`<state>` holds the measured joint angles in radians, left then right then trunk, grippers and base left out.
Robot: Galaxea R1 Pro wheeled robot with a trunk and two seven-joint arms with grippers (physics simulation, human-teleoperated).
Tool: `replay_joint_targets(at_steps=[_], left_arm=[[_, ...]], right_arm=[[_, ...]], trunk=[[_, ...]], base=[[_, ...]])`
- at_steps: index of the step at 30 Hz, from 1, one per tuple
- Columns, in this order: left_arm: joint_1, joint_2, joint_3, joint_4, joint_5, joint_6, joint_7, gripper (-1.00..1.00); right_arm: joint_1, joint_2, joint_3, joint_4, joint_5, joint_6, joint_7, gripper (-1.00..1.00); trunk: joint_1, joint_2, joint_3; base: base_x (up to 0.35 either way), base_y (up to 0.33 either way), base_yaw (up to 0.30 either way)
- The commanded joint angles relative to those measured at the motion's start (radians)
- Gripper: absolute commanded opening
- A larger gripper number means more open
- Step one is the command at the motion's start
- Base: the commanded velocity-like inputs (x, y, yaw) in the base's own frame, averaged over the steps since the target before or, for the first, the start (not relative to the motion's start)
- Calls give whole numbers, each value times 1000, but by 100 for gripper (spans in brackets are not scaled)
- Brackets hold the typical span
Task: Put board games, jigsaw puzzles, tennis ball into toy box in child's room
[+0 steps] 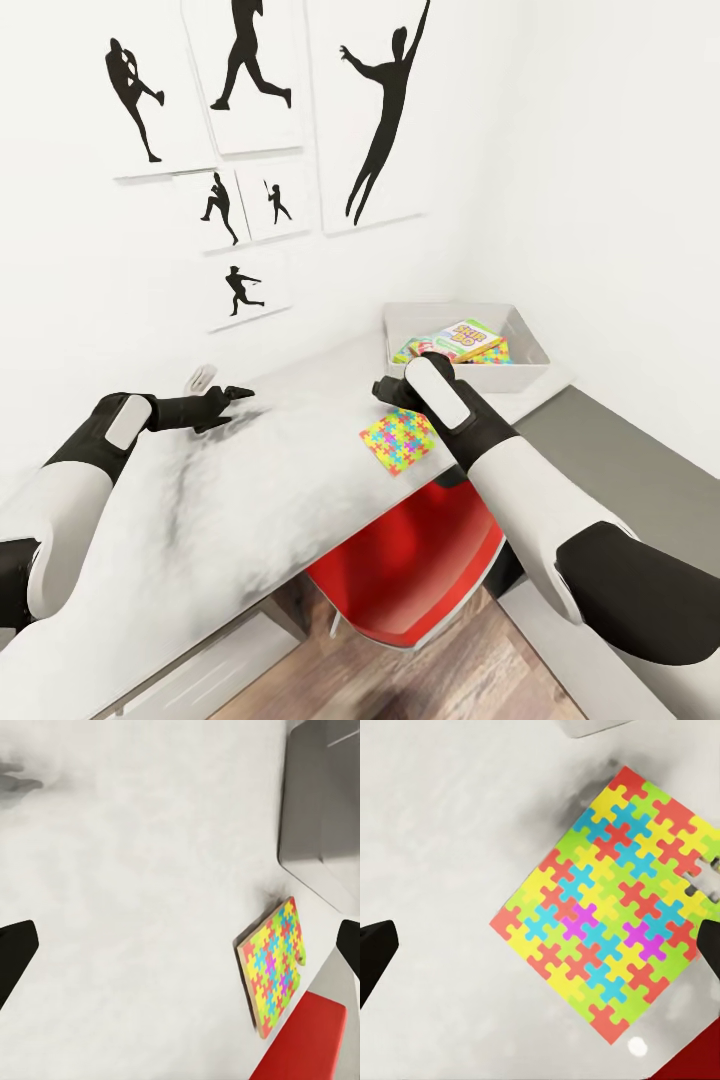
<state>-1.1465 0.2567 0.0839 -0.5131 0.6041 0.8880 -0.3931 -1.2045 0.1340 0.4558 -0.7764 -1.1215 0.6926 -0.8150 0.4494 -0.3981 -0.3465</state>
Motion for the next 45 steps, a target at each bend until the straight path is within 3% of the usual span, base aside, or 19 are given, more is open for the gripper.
replay_joint_targets(at_steps=[1,7,12,14,21,28,40,45], left_arm=[[-1,0,5,0,-4,6,-4,100],[5,-2,5,1,-4,6,-12,100],[8,-1,6,0,-7,6,-61,100],[9,-1,7,0,-11,6,-95,100],[10,-1,7,1,-14,6,-119,100],[11,0,7,0,-16,6,-123,100],[11,0,8,1,-18,6,-124,100],[12,0,7,1,-18,6,-123,100]], right_arm=[[-1,0,3,-1,-8,0,-4,100],[-1,0,3,-1,-7,-4,10,100],[-1,0,3,2,0,-6,12,100],[-1,0,2,3,31,-10,12,100],[-1,0,-4,10,120,-65,28,100],[-1,1,-7,47,145,-88,70,100],[-1,1,2,66,159,-130,84,100],[-1,1,4,94,201,-178,85,100]], trunk=[[1,-2,-2],[1,-2,-2],[1,-2,-2],[1,-2,-2],[1,-2,-2],[1,-2,-2],[1,-2,-2],[1,-2,-2]], base=[[0,0,0],[0,0,0],[0,0,0],[0,0,0],[0,0,0],[0,0,0],[0,30,0],[0,12,0]])
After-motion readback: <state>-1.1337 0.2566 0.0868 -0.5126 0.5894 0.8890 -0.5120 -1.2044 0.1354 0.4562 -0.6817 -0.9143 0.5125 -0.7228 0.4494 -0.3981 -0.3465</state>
